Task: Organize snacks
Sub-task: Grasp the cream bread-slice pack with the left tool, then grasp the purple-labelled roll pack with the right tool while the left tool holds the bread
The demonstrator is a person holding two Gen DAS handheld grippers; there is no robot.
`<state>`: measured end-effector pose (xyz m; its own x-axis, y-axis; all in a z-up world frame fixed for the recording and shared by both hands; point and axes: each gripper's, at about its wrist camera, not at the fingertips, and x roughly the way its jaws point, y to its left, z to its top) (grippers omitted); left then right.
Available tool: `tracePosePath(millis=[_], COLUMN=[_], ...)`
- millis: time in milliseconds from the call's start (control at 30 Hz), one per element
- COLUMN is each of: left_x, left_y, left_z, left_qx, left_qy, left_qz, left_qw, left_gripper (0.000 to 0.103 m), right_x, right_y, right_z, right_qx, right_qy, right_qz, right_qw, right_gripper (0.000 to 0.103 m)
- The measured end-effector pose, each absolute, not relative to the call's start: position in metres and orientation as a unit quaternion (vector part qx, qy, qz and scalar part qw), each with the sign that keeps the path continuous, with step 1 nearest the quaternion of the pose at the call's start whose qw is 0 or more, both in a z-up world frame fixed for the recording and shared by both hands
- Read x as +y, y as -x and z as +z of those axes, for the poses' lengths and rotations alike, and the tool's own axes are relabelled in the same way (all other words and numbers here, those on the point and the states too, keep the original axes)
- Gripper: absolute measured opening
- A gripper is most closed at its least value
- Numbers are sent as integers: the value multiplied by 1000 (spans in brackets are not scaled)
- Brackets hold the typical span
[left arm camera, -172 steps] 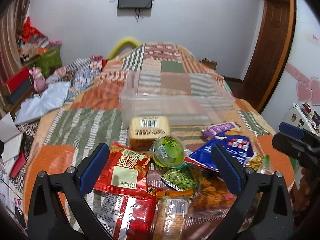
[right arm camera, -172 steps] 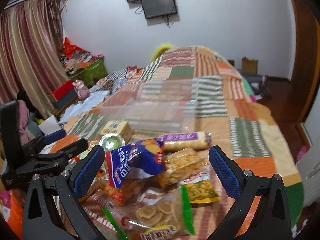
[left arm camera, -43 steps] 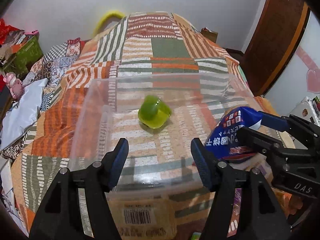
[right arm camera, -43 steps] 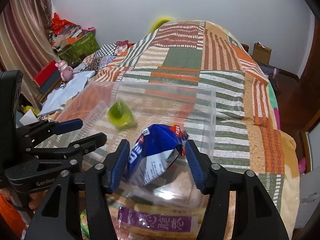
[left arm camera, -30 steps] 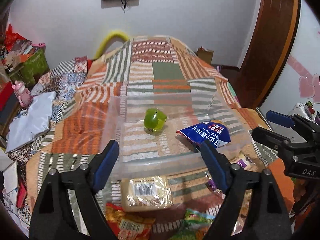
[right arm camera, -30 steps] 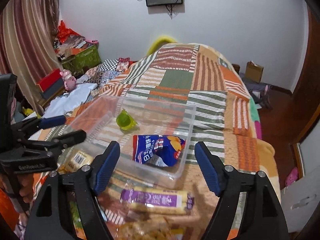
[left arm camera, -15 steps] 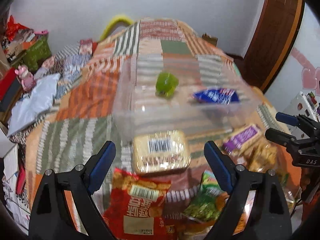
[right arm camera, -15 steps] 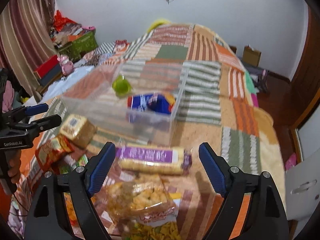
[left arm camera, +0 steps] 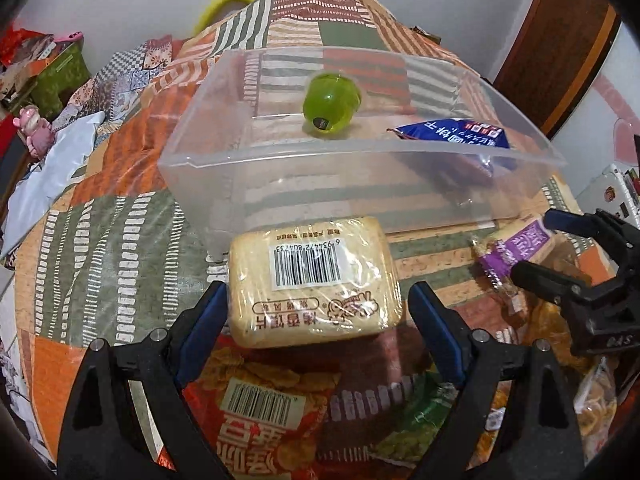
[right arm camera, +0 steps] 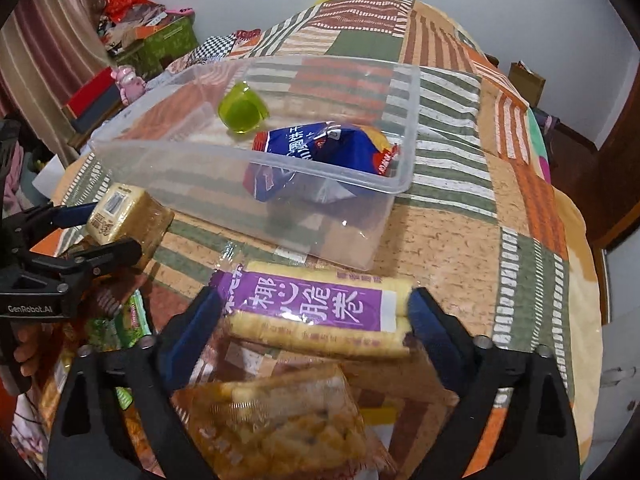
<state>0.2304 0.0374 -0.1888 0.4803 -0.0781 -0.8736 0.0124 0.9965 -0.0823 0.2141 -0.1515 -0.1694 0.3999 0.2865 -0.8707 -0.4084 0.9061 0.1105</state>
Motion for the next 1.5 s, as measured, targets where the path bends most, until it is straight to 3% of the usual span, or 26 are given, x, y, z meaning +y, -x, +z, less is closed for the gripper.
tracePosePath(millis=[233,367,567,833,1133,1333,1433,1500], left_x=[38,45,49,49,44,43,45,45], left_y=[-237,-238,-233,-216,-204,-203,-202,-201], left_z=[-201,-205,-201,-184,-171,-170,-169,-167], left_qx=[528,531,524,503,486,483,481,479], left_qy=[40,59,64,66,56,59,63,63], left_qz=[-32,-34,-40,-46,-49,-50,-49,-49], left_qw=[848,845,848,861,871,872,873,874], left_gripper=[91,82,80,80,80,80,80,80], right_x=[-146,-158,-159,-182,-189,-184,-188,-197], right_y=[-213,-216,-216,-212,-233,-232,-228,-225], right_z=[-172,-171,-172,-157,-185,-186,-182,-179], right_qx=[502,505,505,489,543,537,529,525], right_qy=[82,70,77,60,-9,-5,-16,-40], right_qz=[201,178,171,165,199,206,202,205], right_qw=[837,842,843,854,816,818,824,825], right_gripper=[103,103,103,103,103,103,88,66])
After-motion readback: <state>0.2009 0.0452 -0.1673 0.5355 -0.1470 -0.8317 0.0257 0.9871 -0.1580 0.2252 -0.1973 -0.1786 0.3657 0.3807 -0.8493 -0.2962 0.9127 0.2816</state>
